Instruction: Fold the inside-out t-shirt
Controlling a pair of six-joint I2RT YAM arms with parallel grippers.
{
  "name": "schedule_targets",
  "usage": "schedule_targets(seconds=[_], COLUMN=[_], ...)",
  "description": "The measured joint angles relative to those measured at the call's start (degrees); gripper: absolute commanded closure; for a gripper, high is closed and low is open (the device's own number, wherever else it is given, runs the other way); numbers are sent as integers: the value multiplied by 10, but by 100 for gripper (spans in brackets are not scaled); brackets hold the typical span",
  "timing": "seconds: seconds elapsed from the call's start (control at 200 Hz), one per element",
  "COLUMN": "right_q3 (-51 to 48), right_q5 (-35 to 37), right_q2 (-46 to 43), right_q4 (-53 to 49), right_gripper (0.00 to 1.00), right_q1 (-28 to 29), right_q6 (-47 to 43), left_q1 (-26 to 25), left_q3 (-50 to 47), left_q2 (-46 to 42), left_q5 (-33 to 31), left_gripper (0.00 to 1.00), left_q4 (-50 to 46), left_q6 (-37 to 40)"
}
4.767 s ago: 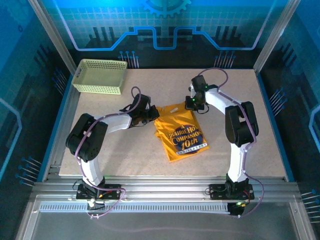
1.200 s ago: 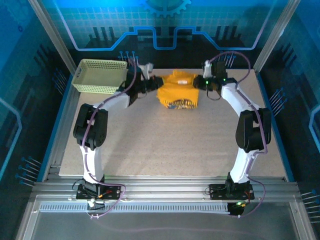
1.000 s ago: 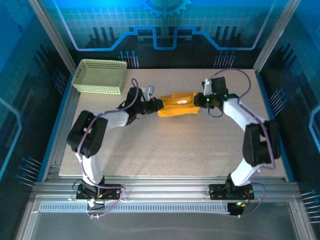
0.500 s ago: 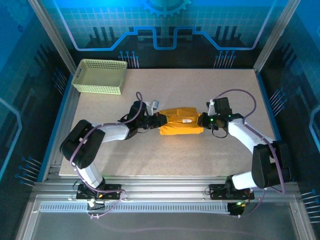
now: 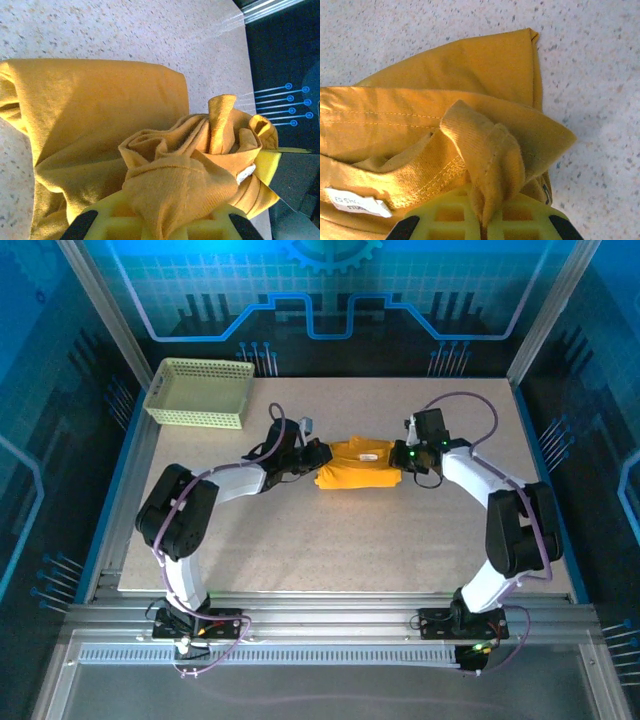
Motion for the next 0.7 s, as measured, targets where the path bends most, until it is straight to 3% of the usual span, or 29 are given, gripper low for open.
schedule_targets(seconds=[0.2,0.37,0.57,0.7], right_q3=[-30,-119,-236,-269], right_q5=[15,28,58,72], right_q2=[-31,-141,-313,-400], right_q4=[30,43,15,10], right_gripper=[100,100,100,100], right_q1=[23,67,127,131], right_q6=[-30,-46,-45,-41], left_q1=[1,-33,-116,-123], left_q3=[-34,-136,-248,-262], left_q2=[-12,-106,-266,-320], left_q5=[0,0,-15,-48], left_gripper=[100,100,100,100], left_q4=[23,39,37,23], left_q6=[10,36,57,57])
